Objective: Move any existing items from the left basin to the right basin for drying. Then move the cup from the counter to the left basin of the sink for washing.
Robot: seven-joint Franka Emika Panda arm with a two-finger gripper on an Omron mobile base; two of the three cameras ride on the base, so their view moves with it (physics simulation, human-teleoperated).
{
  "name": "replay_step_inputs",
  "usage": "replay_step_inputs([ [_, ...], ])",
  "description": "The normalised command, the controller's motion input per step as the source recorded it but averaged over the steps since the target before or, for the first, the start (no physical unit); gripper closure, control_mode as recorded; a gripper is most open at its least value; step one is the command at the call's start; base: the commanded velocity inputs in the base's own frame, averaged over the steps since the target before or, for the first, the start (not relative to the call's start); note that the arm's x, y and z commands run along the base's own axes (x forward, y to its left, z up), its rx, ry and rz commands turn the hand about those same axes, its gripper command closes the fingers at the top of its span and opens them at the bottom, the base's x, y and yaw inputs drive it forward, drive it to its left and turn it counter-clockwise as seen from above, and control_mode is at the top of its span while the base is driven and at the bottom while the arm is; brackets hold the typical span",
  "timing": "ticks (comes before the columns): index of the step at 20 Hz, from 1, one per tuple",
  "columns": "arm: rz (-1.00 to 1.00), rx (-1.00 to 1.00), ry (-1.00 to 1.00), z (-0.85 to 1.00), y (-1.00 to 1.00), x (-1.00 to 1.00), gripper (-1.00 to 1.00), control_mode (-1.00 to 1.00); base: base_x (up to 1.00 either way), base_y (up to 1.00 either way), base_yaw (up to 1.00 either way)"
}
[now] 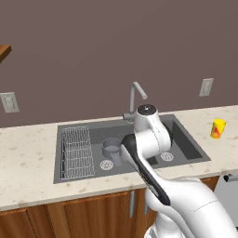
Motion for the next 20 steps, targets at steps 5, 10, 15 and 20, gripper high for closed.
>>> replay_step_inputs([
  [5,0.0,-0.01,0.07,-0.2,0.27,0.58,-1.0,-1.0,0.0,0.0,0.0],
  [10,-0.01,0.0,0.07,-0.26,0.22,0.52,-1.0,-1.0,0.0,0.0,0.0],
  [15,-0.08,0.0,0.06,-0.45,0.23,0.49,-1.0,-1.0,0.0,0.0,0.0],
  [20,-0.16,0.0,0.07,-0.48,0.3,0.55,-1.0,-1.0,0.0,0.0,0.0],
])
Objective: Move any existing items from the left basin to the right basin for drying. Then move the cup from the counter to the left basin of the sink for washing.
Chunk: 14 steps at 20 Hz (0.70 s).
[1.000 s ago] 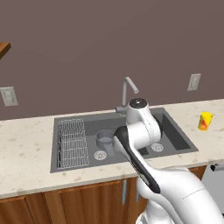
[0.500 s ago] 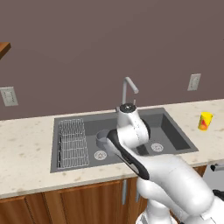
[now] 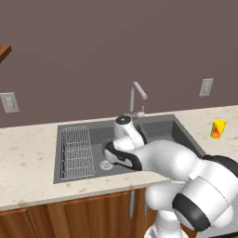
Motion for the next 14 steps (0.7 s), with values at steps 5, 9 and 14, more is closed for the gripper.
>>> replay_step_inputs([
  [5,-0.2,0.0,0.11,-0.34,0.05,0.52,-1.0,-1.0,0.0,0.0,0.0],
  [9,-0.21,0.0,0.13,-0.25,-0.01,0.32,-1.0,-1.0,0.0,0.0,0.0],
  [14,-0.19,0.0,0.13,-0.35,0.0,0.41,-1.0,-1.0,0.0,0.0,0.0],
])
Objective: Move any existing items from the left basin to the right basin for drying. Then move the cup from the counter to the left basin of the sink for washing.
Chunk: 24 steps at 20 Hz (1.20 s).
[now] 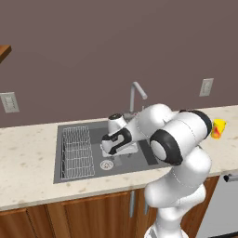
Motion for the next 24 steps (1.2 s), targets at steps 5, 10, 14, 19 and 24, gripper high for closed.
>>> replay_step_inputs([
  [5,-0.08,0.0,0.04,-0.41,0.0,0.37,-1.0,-1.0,0.0,0.0,0.0],
  [10,-0.06,0.0,0.01,-0.4,0.0,0.47,-1.0,-1.0,0.0,0.0,0.0],
  [14,-0.03,0.0,0.0,-0.44,0.0,0.39,-1.0,-1.0,0.0,0.0,0.0],
  [19,-0.01,0.0,0.0,-0.45,0.0,0.24,-1.0,-1.0,0.0,0.0,0.0],
  [24,0.0,0.0,-0.01,-0.31,0.0,0.02,-1.0,-1.0,0.0,0.0,0.0],
])
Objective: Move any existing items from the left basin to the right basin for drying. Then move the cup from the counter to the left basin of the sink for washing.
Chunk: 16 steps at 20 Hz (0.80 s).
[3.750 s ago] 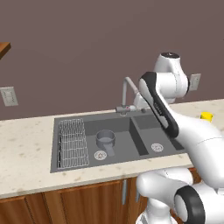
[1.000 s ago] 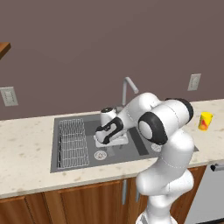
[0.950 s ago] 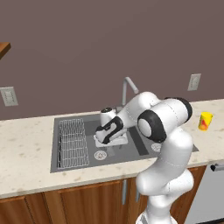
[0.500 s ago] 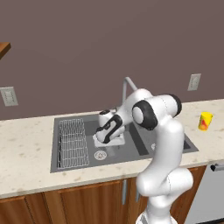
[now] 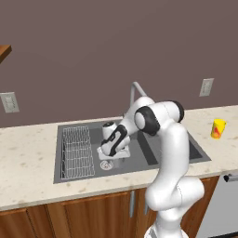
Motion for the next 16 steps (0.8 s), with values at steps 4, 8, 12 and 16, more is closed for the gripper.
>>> replay_step_inputs([
  [4,0.0,0.0,-0.05,-0.13,0.0,0.0,-1.0,-1.0,0.0,0.0,0.0],
  [8,0.0,0.0,-0.06,-0.02,0.0,0.0,1.0,-1.0,0.0,0.0,0.0],
  [12,0.0,0.01,-0.09,0.17,0.0,-0.04,1.0,-1.0,0.0,0.0,0.0],
  [16,0.0,0.04,-0.09,0.68,0.0,-0.14,1.0,-1.0,0.0,0.0,0.0],
])
